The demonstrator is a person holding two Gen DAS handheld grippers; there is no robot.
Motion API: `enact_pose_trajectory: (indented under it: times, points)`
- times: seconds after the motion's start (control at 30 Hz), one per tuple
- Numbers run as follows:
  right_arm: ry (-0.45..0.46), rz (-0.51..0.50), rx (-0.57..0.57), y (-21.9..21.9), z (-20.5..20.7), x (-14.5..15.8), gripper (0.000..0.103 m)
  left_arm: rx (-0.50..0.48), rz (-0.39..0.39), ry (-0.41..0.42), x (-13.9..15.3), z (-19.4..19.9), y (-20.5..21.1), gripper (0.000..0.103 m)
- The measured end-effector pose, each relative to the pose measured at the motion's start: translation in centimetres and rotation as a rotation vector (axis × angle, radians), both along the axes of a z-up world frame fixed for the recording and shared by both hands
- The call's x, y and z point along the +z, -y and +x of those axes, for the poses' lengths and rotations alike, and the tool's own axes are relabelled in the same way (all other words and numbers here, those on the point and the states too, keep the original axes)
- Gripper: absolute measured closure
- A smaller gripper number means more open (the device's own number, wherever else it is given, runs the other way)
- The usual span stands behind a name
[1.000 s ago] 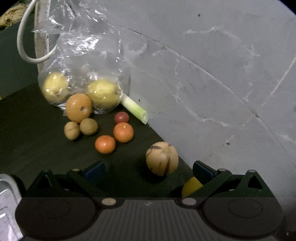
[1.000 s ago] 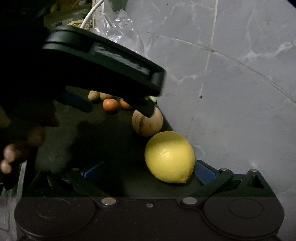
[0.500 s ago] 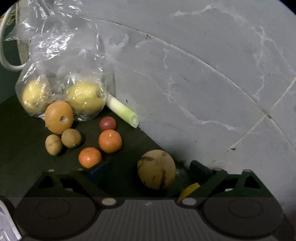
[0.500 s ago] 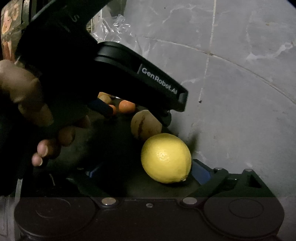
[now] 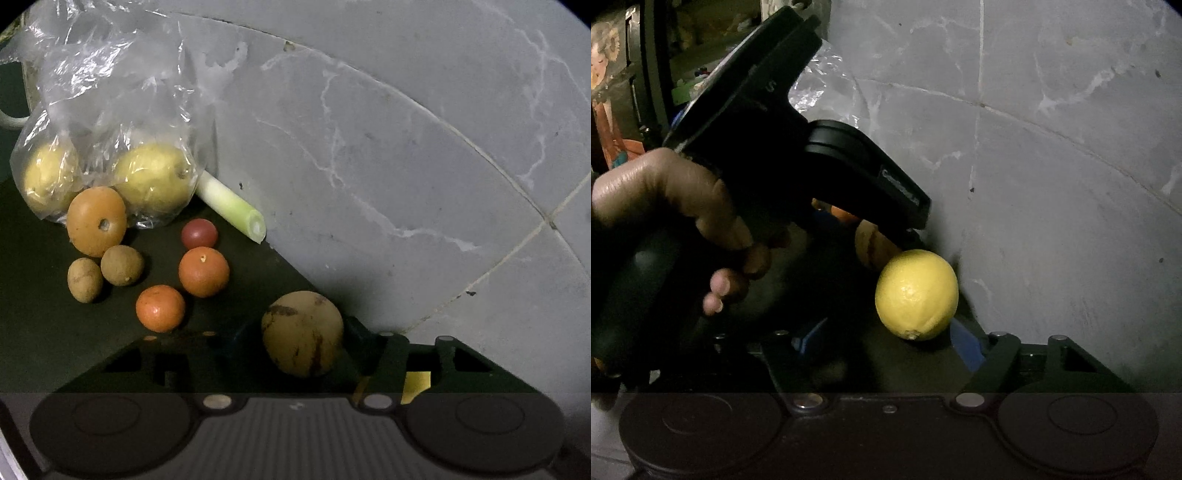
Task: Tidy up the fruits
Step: 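Grasp the striped pepino with the left tool while the right tool grasps the lemon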
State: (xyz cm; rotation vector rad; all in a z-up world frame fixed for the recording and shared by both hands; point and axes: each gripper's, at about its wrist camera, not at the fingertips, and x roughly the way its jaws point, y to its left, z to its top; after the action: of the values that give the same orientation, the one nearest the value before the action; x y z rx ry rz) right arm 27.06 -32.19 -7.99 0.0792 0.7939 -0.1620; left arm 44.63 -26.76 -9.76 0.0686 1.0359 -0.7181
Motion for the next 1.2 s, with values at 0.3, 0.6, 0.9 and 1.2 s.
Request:
enact_pose_trajectory:
  times: [0.3, 0.6, 0.9, 1.2]
  points:
    - [-0.009, 0.014, -0.037, 0.9, 1.8, -1.5, 0.028, 0.030, 0.008, -0.009, 0.8, -0.7, -1.1, 0.052]
    - [0.000, 0.007, -0.028, 0.8, 2.4, -2.3, 0.028, 0.072, 0.025, -0.015, 1.4, -1.3, -2.9, 0.052]
    - [0.025, -0.035, -0.046, 0.6, 2.6, -2.8, 0.042, 0.118, 0.009, -0.008, 2.2, -2.7, -4.9, 0.052]
    - [0.043, -0.058, -0.066, 0.6, 3.0, -2.9, 0.047, 0.168, 0.000, -0.013, 2.9, -4.6, -7.3, 0.052]
